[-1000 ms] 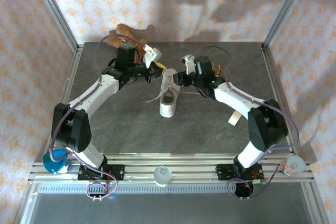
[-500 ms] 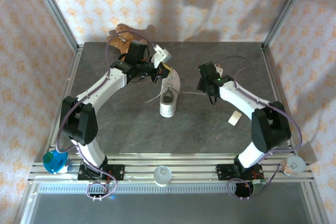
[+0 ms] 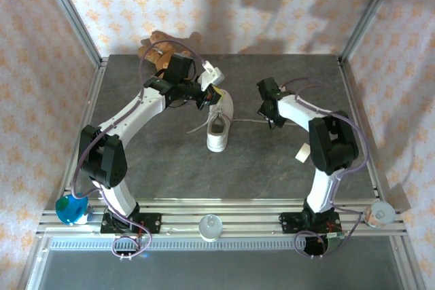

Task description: Tie the shoes

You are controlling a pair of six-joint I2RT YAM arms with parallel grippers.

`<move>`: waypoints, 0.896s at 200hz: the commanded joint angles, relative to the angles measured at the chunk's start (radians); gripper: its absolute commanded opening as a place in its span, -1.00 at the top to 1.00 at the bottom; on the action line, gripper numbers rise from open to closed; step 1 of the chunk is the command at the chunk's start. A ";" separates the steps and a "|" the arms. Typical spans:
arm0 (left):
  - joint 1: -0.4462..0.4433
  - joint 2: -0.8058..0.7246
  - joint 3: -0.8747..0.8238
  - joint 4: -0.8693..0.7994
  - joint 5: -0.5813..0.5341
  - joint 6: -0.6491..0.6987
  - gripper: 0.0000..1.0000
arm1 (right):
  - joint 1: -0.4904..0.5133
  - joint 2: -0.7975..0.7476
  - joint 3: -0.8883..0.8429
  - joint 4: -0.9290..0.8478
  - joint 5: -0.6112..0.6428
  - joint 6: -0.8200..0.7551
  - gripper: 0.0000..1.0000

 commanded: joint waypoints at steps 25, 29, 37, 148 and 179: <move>-0.006 0.014 0.033 -0.029 0.002 0.031 1.00 | 0.028 0.101 0.070 -0.021 -0.038 0.088 -0.25; -0.005 0.015 0.036 -0.032 0.000 0.033 1.00 | 0.031 0.104 0.069 -0.022 -0.038 0.091 -0.25; -0.006 0.016 0.039 -0.038 -0.002 0.039 1.00 | 0.036 0.110 0.066 -0.021 -0.036 0.096 -0.25; -0.006 -0.016 0.025 -0.094 0.001 0.112 1.00 | 0.021 -0.031 0.038 -0.041 -0.021 -0.052 1.00; -0.006 -0.043 -0.018 -0.054 0.015 0.116 1.00 | 0.021 -0.034 0.261 -0.098 -0.010 -0.149 1.00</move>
